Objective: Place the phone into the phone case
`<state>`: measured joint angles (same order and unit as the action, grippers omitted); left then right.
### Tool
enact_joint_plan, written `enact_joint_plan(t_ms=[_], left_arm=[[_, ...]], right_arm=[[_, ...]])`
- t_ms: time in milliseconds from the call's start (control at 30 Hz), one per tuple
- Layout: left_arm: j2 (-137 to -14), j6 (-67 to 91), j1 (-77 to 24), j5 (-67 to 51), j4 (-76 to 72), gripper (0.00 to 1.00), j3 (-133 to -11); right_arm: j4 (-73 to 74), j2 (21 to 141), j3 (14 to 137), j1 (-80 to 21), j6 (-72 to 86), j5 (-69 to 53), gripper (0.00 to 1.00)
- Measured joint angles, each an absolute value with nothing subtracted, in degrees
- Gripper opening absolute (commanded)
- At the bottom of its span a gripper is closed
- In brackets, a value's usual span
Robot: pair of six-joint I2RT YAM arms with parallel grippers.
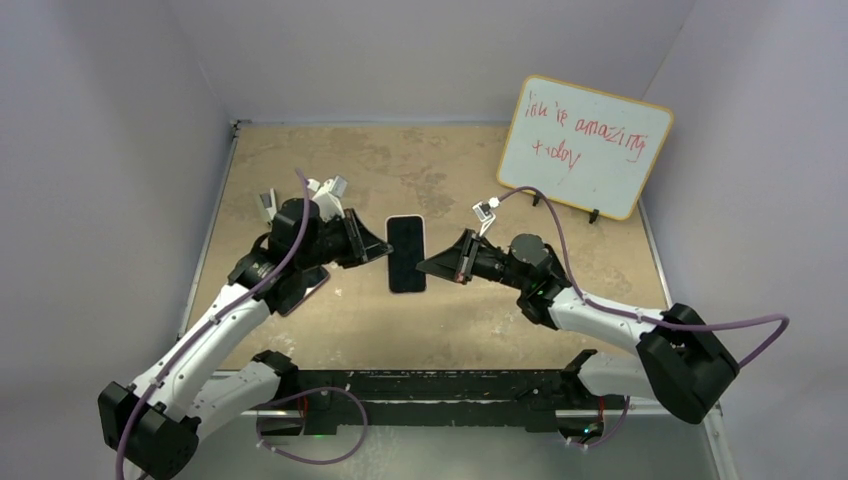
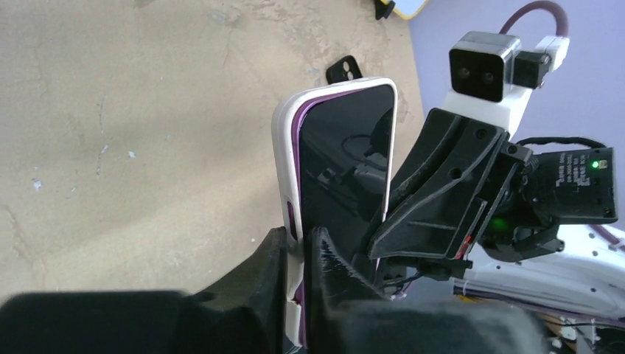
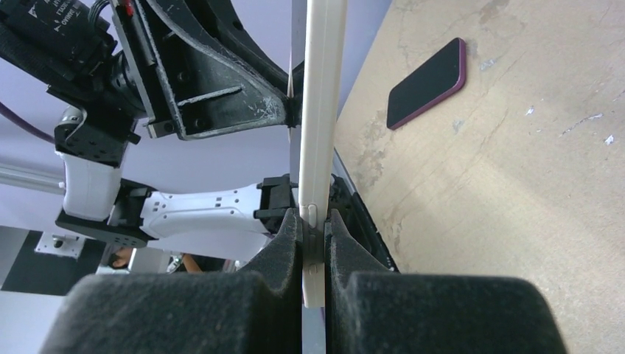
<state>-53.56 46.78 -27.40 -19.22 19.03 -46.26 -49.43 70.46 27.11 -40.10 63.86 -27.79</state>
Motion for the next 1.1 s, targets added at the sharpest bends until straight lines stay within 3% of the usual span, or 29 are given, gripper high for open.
enact_joint_plan(t_ms=[67,100,300,500,800,967,1100], left_arm=[[-53.82,45.76,-27.49,-18.94,21.04,0.50,-47.59],[-53.60,45.19,-27.46,-18.20,22.00,0.56,-48.12],[-48.36,47.07,-26.89,-20.10,23.77,0.61,-47.79],[-42.06,56.99,-26.89,-29.08,13.52,0.58,-37.67],[-43.51,68.49,-26.89,-35.00,-2.20,0.53,-30.24],[-43.66,70.96,-26.89,-35.22,-7.25,0.42,-29.08],[-44.82,72.51,-26.89,-35.31,-9.61,0.22,-27.57]], right_arm=[[-49.54,70.26,27.11,-40.14,64.38,-27.40,0.00],[-49.47,69.71,27.09,-40.18,64.77,-26.89,0.00],[-50.98,66.52,27.05,-40.07,69.08,-22.68,0.00],[-55.64,65.17,25.98,-40.07,74.28,-18.85,0.00],[-56.27,65.17,23.35,-40.07,77.06,-16.34,0.00],[-56.86,65.23,22.87,-40.07,78.02,-15.88,0.00],[-58.24,65.67,22.79,-40.07,78.83,-15.77,0.00]])
